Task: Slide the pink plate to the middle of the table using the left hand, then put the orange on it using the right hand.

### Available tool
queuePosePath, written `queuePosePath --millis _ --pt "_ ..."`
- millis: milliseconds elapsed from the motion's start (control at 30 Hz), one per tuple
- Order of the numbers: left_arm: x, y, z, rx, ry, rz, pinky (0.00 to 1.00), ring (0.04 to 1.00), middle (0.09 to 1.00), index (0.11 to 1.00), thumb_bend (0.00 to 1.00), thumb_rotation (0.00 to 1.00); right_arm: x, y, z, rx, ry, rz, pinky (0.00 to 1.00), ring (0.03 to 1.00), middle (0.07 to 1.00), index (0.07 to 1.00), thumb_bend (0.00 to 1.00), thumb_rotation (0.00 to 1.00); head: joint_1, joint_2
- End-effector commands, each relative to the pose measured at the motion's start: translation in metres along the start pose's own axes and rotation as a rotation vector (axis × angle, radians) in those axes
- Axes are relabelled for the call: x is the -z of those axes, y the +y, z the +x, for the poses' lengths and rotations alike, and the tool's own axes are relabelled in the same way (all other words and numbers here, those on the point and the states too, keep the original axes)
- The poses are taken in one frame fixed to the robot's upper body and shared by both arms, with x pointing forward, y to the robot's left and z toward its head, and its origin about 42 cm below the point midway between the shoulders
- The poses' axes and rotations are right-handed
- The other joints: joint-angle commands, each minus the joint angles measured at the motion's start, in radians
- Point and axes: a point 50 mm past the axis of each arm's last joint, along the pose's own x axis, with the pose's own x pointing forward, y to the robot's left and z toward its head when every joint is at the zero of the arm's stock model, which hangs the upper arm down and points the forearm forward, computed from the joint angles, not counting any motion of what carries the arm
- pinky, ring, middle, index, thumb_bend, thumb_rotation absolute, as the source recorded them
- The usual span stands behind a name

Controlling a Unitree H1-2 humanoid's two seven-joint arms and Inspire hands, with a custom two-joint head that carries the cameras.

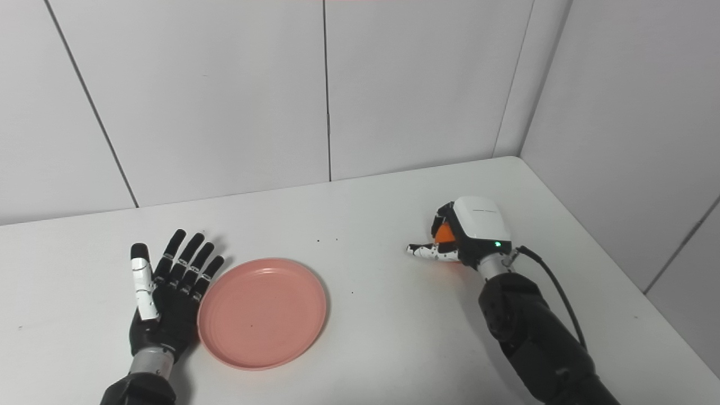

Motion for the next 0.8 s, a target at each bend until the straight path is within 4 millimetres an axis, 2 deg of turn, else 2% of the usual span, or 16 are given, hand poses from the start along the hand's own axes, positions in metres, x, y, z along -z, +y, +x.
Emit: queuePosePath --millis 0,233,367,767 --pt "0.037 0.025 -0.019 -0.149 0.171 -0.002 0.77 0.849 0.815 0.857 0.74 0.73 -0.009 -0.037 0.015 0.109 -0.031 -0.013 0.08 0.123 0.186 0.243 0.49 0.47 0.004 0.0" --pt "0.038 0.024 -0.019 -0.148 0.171 -0.006 0.76 0.848 0.812 0.858 0.74 0.72 -0.041 -0.062 0.016 0.182 -0.127 0.018 0.07 0.119 0.182 0.24 0.51 0.46 0.01 0.001" --pt "0.04 0.022 -0.02 -0.148 0.171 -0.003 0.74 0.844 0.813 0.861 0.75 0.73 -0.059 -0.074 0.013 0.21 -0.181 0.03 0.07 0.118 0.184 0.239 0.51 0.5 0.02 0.003" --pt "0.048 0.013 -0.022 -0.148 0.174 -0.008 0.73 0.84 0.808 0.851 0.75 0.73 -0.103 -0.093 0.002 0.243 -0.31 0.095 0.08 0.127 0.197 0.25 0.49 0.46 0.093 0.01"
